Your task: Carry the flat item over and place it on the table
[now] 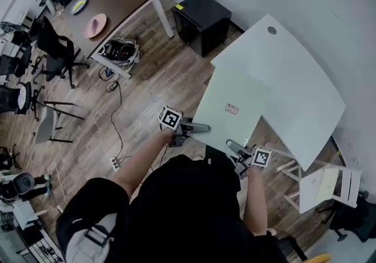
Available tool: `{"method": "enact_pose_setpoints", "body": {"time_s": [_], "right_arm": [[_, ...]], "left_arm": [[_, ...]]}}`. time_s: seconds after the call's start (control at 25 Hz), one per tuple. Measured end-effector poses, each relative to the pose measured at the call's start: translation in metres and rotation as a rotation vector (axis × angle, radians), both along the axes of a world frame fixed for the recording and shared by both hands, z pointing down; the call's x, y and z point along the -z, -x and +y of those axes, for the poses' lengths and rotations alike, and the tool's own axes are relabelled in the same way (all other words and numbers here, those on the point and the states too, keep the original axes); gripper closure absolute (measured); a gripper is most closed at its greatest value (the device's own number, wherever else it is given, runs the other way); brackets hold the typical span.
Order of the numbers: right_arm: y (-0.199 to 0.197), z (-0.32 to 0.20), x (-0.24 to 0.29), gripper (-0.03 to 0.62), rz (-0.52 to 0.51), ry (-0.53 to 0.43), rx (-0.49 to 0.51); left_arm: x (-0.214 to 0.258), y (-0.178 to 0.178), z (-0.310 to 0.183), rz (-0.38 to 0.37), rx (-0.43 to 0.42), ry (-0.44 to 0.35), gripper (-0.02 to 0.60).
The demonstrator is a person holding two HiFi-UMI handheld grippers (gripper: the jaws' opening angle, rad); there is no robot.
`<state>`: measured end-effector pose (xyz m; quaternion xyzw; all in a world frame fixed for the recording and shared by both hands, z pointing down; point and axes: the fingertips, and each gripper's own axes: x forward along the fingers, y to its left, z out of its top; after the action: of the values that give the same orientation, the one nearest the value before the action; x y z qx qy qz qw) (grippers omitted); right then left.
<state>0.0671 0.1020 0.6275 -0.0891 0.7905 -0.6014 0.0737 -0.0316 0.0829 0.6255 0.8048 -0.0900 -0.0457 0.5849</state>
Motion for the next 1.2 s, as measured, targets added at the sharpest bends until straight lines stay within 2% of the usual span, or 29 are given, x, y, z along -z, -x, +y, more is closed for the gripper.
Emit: {"method": "enact_pose_setpoints", "body": {"time_s": [0.16,0.28,0.36,0.52,0.76,0.96,1.12,1.2], "right_arm": [[-0.002,-0.054,0.000,0.283,-0.014,-0.009,0.013],[-0.007,-0.090,-0.005,0.283,-0.018,0.027,0.013],[-0.010,-0.108,-0.007,0.283,-0.027,0.040,0.008],[-0.016,-0.142,-0.016,0.283,-0.026,0.055,0.011],[-0.018,-0.179,-0.048,0.283,0.003,0.135,0.024],[-0.015,-0.195,-0.047,0.283,-0.021,0.120,0.031],[-0.016,-0.199,-0.053,0.283,-0.008,0.142,0.025],[-0.014,-0.203,-0.053,0.283,-0.004,0.151,0.014]], "left_arm": [[-0.009,0.000,-0.053,-0.077,0.013,0.026,0.275],[-0.011,-0.008,-0.088,-0.050,0.016,0.105,0.275],[-0.022,-0.009,-0.104,-0.074,0.028,0.174,0.275],[-0.031,-0.017,-0.138,-0.062,0.032,0.210,0.275],[-0.048,-0.015,-0.177,-0.078,0.079,0.221,0.268],[-0.049,-0.007,-0.200,-0.170,0.076,0.091,0.262],[-0.048,-0.008,-0.203,-0.143,0.116,0.128,0.253],[-0.051,-0.004,-0.208,-0.163,0.125,0.123,0.253]]}}
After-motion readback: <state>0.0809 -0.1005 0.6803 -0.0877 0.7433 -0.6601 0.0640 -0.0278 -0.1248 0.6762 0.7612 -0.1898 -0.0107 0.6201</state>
